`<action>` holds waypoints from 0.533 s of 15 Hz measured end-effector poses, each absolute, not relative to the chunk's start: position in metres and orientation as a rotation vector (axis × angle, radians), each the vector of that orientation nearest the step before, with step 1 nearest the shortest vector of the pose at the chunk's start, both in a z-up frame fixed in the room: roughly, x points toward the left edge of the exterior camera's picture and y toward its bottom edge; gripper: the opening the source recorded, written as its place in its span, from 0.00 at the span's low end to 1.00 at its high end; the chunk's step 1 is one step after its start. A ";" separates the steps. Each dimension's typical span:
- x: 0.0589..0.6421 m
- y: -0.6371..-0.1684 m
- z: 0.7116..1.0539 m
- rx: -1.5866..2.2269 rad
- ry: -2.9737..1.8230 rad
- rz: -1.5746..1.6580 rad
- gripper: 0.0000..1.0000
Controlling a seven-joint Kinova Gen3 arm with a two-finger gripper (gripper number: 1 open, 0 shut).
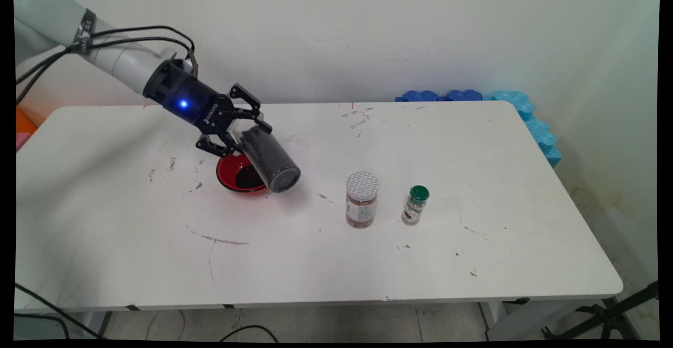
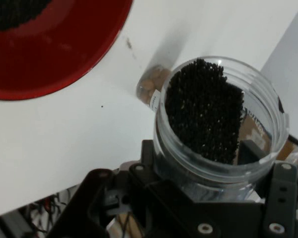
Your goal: Pour the black seasoning powder in the red bowl
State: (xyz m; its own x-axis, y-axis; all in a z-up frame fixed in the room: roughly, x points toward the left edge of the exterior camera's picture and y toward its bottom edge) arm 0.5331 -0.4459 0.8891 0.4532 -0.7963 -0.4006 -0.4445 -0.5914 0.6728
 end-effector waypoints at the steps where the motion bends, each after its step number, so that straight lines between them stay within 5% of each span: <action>1: 0.532 -0.446 0.892 2.207 -1.068 -0.963 0.00; 8: 0.527 -0.443 0.913 2.047 -1.278 -0.843 0.00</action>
